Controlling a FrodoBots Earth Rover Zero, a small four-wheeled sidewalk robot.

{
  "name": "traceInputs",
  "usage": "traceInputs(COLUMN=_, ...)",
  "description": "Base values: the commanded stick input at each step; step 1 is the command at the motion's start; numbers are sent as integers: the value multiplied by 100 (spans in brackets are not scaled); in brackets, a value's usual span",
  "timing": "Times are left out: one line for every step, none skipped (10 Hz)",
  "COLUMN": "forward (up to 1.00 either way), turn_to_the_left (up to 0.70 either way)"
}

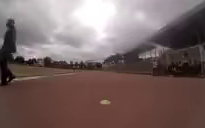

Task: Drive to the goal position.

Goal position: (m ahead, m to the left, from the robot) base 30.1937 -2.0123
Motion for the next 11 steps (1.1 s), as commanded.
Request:
traceInputs(forward=100, turn_to_the_left=0)
traceInputs(forward=100, turn_to_the_left=0)
traceInputs(forward=100, turn_to_the_left=0)
traceInputs(forward=100, turn_to_the_left=0)
traceInputs(forward=100, turn_to_the_left=0)
traceInputs(forward=100, turn_to_the_left=1)
traceInputs(forward=100, turn_to_the_left=15)
traceInputs(forward=100, turn_to_the_left=27)
traceInputs(forward=100, turn_to_the_left=27)
traceInputs(forward=100, turn_to_the_left=0)
traceInputs(forward=100, turn_to_the_left=0)
